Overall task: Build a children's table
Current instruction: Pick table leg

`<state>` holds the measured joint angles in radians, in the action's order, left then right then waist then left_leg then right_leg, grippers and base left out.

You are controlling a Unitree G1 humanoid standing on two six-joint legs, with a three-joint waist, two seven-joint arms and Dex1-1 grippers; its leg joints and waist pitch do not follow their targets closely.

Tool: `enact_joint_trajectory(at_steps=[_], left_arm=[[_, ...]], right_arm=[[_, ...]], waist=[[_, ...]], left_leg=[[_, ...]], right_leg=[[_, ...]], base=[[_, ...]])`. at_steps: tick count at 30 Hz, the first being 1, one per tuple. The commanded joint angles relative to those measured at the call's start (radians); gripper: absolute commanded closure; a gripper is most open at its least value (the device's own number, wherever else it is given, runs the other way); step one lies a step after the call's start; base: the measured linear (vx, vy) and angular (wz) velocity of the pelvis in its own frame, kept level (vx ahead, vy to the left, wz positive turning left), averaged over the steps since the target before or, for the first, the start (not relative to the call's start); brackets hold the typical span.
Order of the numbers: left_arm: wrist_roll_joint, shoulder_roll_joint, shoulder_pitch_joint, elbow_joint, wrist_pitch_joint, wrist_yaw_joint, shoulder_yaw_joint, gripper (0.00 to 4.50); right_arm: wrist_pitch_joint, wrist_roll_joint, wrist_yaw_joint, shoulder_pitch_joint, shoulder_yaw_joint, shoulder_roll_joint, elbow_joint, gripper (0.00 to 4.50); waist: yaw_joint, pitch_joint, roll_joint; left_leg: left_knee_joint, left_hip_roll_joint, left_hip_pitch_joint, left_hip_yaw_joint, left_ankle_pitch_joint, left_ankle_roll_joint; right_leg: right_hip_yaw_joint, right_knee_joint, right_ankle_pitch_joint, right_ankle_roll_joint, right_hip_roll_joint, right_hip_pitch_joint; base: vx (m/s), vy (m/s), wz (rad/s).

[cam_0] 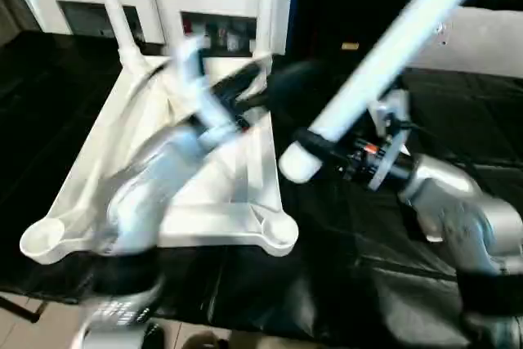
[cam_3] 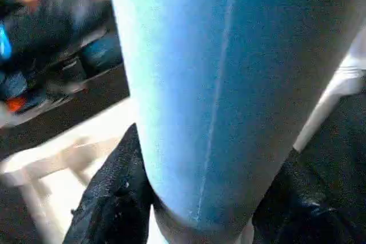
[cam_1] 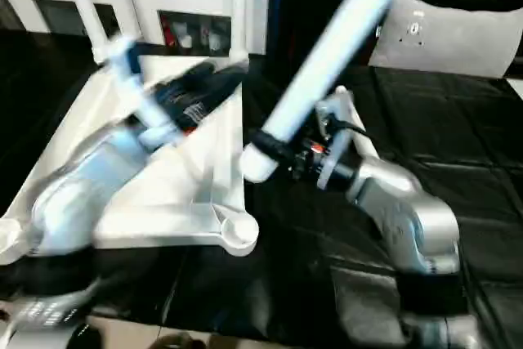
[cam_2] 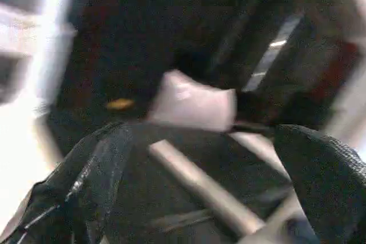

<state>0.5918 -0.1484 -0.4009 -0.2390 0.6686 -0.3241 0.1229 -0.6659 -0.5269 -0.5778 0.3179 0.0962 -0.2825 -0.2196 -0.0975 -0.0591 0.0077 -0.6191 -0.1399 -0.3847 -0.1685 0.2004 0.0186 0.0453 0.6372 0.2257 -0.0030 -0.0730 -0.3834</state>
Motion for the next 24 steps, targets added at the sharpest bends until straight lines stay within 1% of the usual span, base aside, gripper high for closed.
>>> enact_joint_trajectory(at_steps=[1,2,3,4,5,6,7,9,10,11,12,13,14,15,16,18,20,21,22,23,24], left_arm=[[-0.069,-0.031,0.026,-0.027,0.0,0.046,-0.005,0.0],[-0.081,-0.041,0.038,-0.03,-0.005,0.052,-0.01,0.0],[-0.081,-0.041,0.038,-0.03,-0.005,0.052,-0.01,0.0],[-0.174,-0.083,0.077,-0.023,-0.055,0.069,-0.052,0.0],[-0.27,-0.124,0.126,-0.016,-0.099,0.092,-0.097,0.0],[-0.288,-0.131,0.136,-0.015,-0.107,0.097,-0.105,0.0],[-0.324,-0.137,0.172,-0.02,-0.124,0.116,-0.116,0.0],[-0.311,-0.09,0.245,-0.054,-0.133,0.155,-0.078,0.0],[-0.295,-0.068,0.273,-0.073,-0.138,0.166,-0.061,0.0],[-0.294,-0.057,0.294,-0.092,-0.145,0.175,-0.055,0.0],[-0.292,-0.055,0.307,-0.107,-0.139,0.179,-0.059,0.0],[-0.298,-0.054,0.313,-0.116,-0.145,0.181,-0.072,0.0],[-0.308,-0.055,0.314,-0.115,-0.156,0.185,-0.085,0.0],[-0.309,-0.048,0.307,-0.107,-0.165,0.192,-0.092,0.0],[-0.305,-0.037,0.293,-0.097,-0.169,0.199,-0.093,0.0],[-0.316,-0.03,0.283,-0.088,-0.176,0.198,-0.096,0.0],[-0.322,-0.032,0.28,-0.084,-0.179,0.195,-0.1,0.0],[-0.333,-0.03,0.279,-0.083,-0.182,0.19,-0.102,0.0],[-0.339,-0.027,0.282,-0.088,-0.181,0.187,-0.1,0.0],[-0.34,-0.026,0.284,-0.091,-0.18,0.187,-0.099,0.0],[-0.338,-0.026,0.286,-0.094,-0.178,0.187,-0.097,0.0]], right_arm=[[-0.012,0.048,0.091,-0.022,0.03,0.004,-0.046,2.61],[-0.014,0.062,0.111,-0.03,0.027,0.005,-0.055,2.61],[-0.014,0.062,0.111,-0.03,0.027,0.005,-0.055,2.61],[0.02,0.148,0.174,-0.047,-0.001,0.002,-0.049,2.61],[0.066,0.249,0.256,-0.069,-0.026,0.003,-0.03,2.61],[0.072,0.269,0.276,-0.074,-0.03,0.005,-0.028,2.61],[0.083,0.308,0.321,-0.087,-0.034,0.01,-0.025,2.61],[0.025,0.264,0.402,-0.111,0.034,0.067,-0.047,2.61],[0.0,0.24,0.413,-0.123,0.05,0.081,-0.065,2.61],[-0.021,0.227,0.419,-0.138,0.055,0.089,-0.086,2.61],[-0.031,0.224,0.421,-0.147,0.052,0.09,-0.1,2.61],[-0.063,0.217,0.44,-0.157,0.059,0.102,-0.111,2.61],[-0.085,0.217,0.454,-0.161,0.062,0.115,-0.115,2.61],[-0.1,0.232,0.479,-0.168,0.061,0.131,-0.116,2.61],[-0.107,0.26,0.495,-0.176,0.044,0.135,-0.111,2.61],[-0.128,0.258,0.476,-0.181,0.027,0.131,-0.1,2.61],[-0.107,0.259,0.47,-0.189,0.023,0.132,-0.103,2.61],[-0.072,0.257,0.463,-0.2,0.017,0.136,-0.111,2.61],[0.022,0.281,0.456,-0.212,-0.001,0.135,-0.12,2.61],[0.06,0.296,0.455,-0.214,-0.011,0.131,-0.121,2.61],[0.087,0.315,0.458,-0.215,-0.022,0.125,-0.12,2.61]], waist=[[0.005,0.055,0.012],[0.007,0.054,0.011],[0.009,0.054,0.012],[0.01,0.051,0.014],[0.012,0.051,0.015],[0.015,0.051,0.013],[0.019,0.052,0.012],[0.022,0.052,0.014],[0.024,0.05,0.012],[0.025,0.049,0.007],[0.024,0.05,0.008],[0.024,0.047,0.008],[0.024,0.044,0.008],[0.024,0.043,0.008],[0.023,0.044,0.01],[0.023,0.043,0.01],[0.026,0.045,0.01],[0.025,0.046,0.01],[0.025,0.048,0.007],[0.024,0.049,0.009],[0.026,0.051,0.008]], left_leg=[[0.093,-0.082,0.021,0.037,0.189,0.039],[0.096,-0.083,0.021,0.039,0.198,0.047],[0.096,-0.082,0.021,0.038,0.206,0.051],[0.099,-0.083,0.021,0.04,0.224,0.057],[0.101,-0.084,0.02,0.042,0.231,0.065],[0.102,-0.083,0.018,0.041,0.223,0.069],[0.101,-0.079,0.018,0.038,0.218,0.073],[0.101,-0.08,0.016,0.037,0.199,0.064],[0.101,-0.08,0.017,0.036,0.197,0.054],[0.102,-0.08,0.015,0.036,0.192,0.048],[0.102,-0.082,0.016,0.037,0.185,0.036],[0.102,-0.081,0.017,0.035,0.19,0.027],[0.104,-0.079,0.018,0.035,0.204,0.023],[0.106,-0.079,0.017,0.035,0.213,0.024],[0.106,-0.079,0.021,0.035,0.226,0.034],[0.108,-0.079,0.021,0.037,0.239,0.049],[0.108,-0.079,0.019,0.038,0.225,0.054],[0.108,-0.079,0.018,0.039,0.217,0.053],[0.107,-0.081,0.016,0.037,0.201,0.049],[0.106,-0.082,0.016,0.037,0.19,0.049],[0.104,-0.081,0.015,0.036,0.162,0.045]], right_leg=[[-0.05,-0.085,0.129,-0.173,-0.072,0.036],[-0.05,-0.087,0.138,-0.165,-0.072,0.036],[-0.05,-0.087,0.144,-0.164,-0.072,0.036],[-0.05,-0.094,0.164,-0.158,-0.072,0.032],[-0.049,-0.094,0.172,-0.137,-0.072,0.032],[-0.05,-0.096,0.17,-0.124,-0.071,0.032],[-0.053,-0.094,0.162,-0.12,-0.07,0.033],[-0.054,-0.092,0.124,-0.136,-0.074,0.034],[-0.054,-0.092,0.102,-0.148,-0.071,0.032],[-0.054,-0.091,0.091,-0.154,-0.072,0.034],[-0.054,-0.091,0.073,-0.16,-0.072,0.035],[-0.053,-0.094,0.081,-0.158,-0.07,0.033],[-0.054,-0.097,0.113,-0.152,-0.069,0.031],[-0.054,-0.099,0.134,-0.149,-0.071,0.031],[-0.055,-0.103,0.172,-0.138,-0.07,0.027],[-0.055,-0.104,0.191,-0.126,-0.069,0.027],[-0.055,-0.101,0.158,-0.114,-0.07,0.03],[-0.054,-0.1,0.144,-0.115,-0.071,0.031],[-0.055,-0.1,0.115,-0.117,-0.073,0.032],[-0.054,-0.097,0.098,-0.12,-0.074,0.032],[-0.053,-0.093,0.056,-0.126,-0.072,0.034]], base=[[0.0,0.0,0.0],[0.0,0.0,0.0],[0.0,0.0,0.0],[0.0,0.0,0.0],[0.0,0.0,0.0],[0.0,0.0,0.0],[0.0,0.0,0.0],[0.0,0.0,0.0],[0.0,0.0,0.0],[0.0,0.0,0.0],[0.0,0.0,0.0],[0.0,0.0,0.0],[0.0,0.0,0.0],[0.0,0.0,0.0],[0.0,0.0,0.0],[0.0,0.0,0.0],[0.0,0.0,0.0],[0.0,0.0,0.0],[0.0,0.0,0.0],[0.0,0.0,0.0],[0.0,0.0,0.0]])
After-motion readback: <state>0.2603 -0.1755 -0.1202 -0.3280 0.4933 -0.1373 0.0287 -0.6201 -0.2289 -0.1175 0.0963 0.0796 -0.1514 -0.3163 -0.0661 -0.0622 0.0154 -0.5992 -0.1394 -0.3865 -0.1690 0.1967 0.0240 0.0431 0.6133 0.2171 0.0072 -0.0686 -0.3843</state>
